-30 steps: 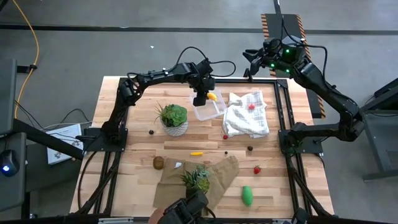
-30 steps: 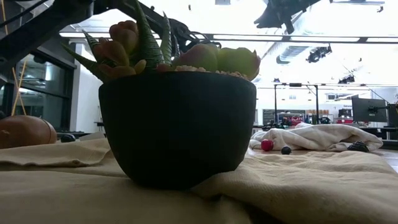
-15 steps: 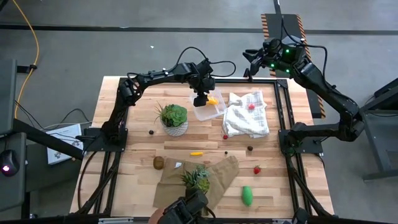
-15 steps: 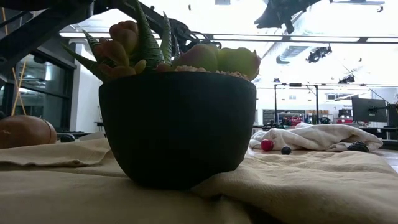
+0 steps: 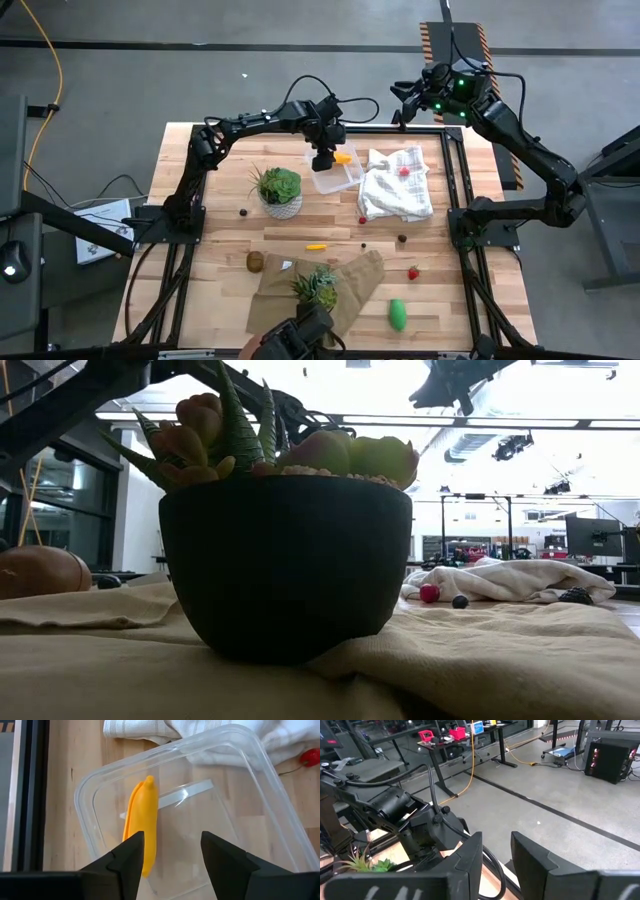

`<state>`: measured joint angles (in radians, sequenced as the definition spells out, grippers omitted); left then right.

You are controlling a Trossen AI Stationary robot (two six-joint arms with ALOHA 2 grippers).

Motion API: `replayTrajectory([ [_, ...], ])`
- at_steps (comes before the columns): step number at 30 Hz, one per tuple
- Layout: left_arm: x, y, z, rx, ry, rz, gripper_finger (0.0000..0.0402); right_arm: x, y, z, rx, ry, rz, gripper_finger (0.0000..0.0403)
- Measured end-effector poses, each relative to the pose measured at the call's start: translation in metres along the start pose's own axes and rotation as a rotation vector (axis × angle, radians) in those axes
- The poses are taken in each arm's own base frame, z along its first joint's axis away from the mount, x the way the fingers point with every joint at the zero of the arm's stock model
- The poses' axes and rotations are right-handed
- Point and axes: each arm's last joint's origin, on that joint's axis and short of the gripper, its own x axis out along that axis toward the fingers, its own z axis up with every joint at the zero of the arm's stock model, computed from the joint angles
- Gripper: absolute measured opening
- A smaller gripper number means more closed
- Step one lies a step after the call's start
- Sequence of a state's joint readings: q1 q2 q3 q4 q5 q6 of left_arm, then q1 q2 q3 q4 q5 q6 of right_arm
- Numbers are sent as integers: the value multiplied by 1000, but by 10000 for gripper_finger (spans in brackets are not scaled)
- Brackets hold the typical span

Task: Pick and placing Produce into tupperware
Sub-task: Put the black cherry into the transparent bin

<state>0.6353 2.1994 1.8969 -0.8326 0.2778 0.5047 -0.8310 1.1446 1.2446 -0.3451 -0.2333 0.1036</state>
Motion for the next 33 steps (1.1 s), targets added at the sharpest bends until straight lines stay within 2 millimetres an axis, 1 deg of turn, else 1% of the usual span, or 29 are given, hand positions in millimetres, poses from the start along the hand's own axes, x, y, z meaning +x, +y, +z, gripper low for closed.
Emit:
replayTrajectory([
  [3, -2, 1, -1, -23, 1, 1, 176, -1, 0, 0, -1, -3, 0, 94],
  [6, -11, 4, -1, -48, -13, 8, 167, -6, 1, 2, -9, -20, -3, 94],
  [13, -55, 20, -6, -166, -121, -11, 138, -20, -2, 3, -21, -17, -51, 94],
  [17, -82, 24, -8, -217, -188, -28, 122, -26, -4, 2, -14, -4, -65, 94],
  [24, -112, 10, -4, -206, -229, -51, 97, -28, -5, -3, 0, 52, -74, 94],
  [29, -133, 2, -2, -256, -285, -109, 77, -28, -5, -8, 8, 106, -78, 94],
  [33, -152, -6, -2, -266, -313, -122, 57, -29, -5, -15, 5, 172, -79, 94],
])
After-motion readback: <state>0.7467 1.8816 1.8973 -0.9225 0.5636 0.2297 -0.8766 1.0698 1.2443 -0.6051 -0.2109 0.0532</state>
